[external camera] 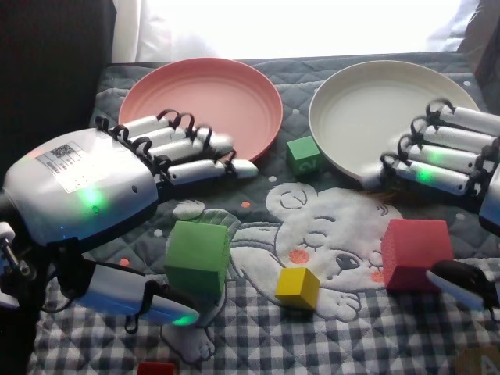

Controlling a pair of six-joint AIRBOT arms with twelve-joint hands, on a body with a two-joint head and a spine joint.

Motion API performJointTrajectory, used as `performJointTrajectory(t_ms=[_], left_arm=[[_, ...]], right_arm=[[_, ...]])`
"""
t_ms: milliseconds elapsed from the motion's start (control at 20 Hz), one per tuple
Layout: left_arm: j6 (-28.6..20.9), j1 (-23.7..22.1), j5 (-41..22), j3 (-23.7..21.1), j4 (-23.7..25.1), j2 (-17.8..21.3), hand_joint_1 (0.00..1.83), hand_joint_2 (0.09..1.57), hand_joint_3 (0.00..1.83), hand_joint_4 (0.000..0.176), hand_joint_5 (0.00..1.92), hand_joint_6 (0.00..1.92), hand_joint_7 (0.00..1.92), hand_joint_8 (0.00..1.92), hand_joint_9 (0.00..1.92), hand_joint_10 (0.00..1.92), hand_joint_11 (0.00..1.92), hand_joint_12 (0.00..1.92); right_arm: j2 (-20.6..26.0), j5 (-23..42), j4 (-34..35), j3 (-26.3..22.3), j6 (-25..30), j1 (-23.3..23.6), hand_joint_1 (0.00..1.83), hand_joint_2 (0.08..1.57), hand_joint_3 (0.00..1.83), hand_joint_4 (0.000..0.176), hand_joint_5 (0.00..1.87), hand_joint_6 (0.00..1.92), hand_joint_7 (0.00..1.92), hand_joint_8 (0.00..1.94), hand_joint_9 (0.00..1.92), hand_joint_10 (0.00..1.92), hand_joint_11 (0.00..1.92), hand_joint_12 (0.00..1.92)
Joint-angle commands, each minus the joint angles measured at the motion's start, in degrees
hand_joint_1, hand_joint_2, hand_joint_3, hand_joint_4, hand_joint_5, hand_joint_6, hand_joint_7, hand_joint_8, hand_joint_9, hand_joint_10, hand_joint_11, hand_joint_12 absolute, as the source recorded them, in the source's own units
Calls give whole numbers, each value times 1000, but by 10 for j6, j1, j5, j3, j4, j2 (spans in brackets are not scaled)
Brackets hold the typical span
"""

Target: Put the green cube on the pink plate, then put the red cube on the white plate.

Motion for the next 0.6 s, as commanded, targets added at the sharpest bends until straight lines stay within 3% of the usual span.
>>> performJointTrajectory(t_ms=[0,200,250,450,500,550], left_arm=[[-1,-6,-68,-1,-4,-2,577,874,4,121,219,6,84,2,92,117,0,1125],[-1,-6,-65,0,-4,-5,549,909,6,127,216,1,125,12,162,98,0,1201],[-1,-6,-61,3,-4,-8,541,928,8,119,227,4,165,18,195,110,0,1257],[-1,-13,-30,31,-4,-42,566,1013,8,40,322,17,347,34,322,159,0,1283],[-1,-14,-22,34,-4,-49,615,1027,11,0,351,27,392,47,371,182,0,1282],[-1,-14,-14,37,-4,-54,629,1033,7,0,372,29,404,43,381,195,0,1295]], right_arm=[[0,-69,12,1,1,4,702,833,544,0,71,1018,213,869,120,1148,0,1680],[0,-69,12,1,1,4,691,836,526,0,73,1011,213,869,113,1148,0,1664],[0,-69,12,1,1,4,683,839,527,0,70,1008,213,868,114,1147,0,1665],[-3,-69,12,2,1,4,697,851,514,0,65,1022,201,913,105,1181,0,1674],[-3,-69,12,2,1,4,695,851,522,0,56,1040,180,938,93,1203,0,1686],[-2,-69,12,2,1,4,681,853,526,0,53,1046,171,943,90,1206,0,1685]])
